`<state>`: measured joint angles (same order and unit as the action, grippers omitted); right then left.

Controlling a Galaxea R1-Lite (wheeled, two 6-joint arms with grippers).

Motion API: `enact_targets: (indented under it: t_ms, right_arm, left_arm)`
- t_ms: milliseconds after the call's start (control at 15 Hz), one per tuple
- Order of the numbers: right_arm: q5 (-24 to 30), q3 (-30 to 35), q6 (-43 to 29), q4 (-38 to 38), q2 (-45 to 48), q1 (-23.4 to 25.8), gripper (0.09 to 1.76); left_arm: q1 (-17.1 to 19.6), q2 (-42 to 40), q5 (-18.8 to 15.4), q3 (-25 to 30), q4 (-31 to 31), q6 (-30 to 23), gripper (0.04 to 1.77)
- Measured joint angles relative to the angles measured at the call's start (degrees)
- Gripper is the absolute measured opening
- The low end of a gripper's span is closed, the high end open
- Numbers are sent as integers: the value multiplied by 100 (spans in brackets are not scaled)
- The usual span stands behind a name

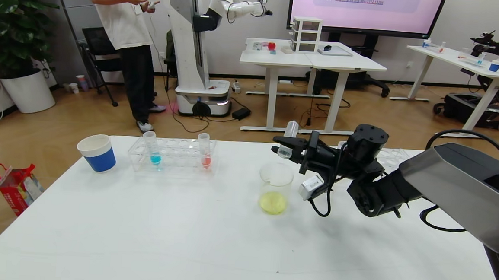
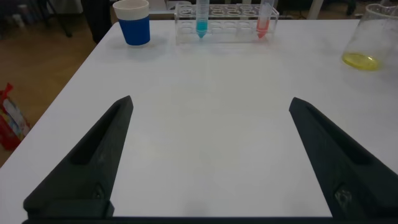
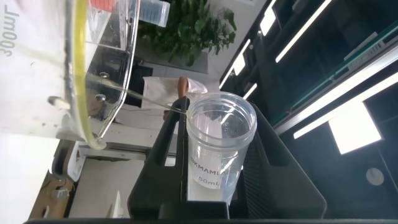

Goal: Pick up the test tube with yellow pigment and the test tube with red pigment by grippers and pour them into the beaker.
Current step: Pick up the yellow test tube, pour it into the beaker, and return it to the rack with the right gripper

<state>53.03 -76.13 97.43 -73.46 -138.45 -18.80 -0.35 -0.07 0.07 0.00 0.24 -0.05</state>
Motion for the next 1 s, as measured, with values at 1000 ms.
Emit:
enact_targets:
  t_ms: [1000]
  right_arm:
    - [-3351,386,-6322,-300,1392,-184,51]
  left_arm:
    - [0,0,2,0,2,-2,175]
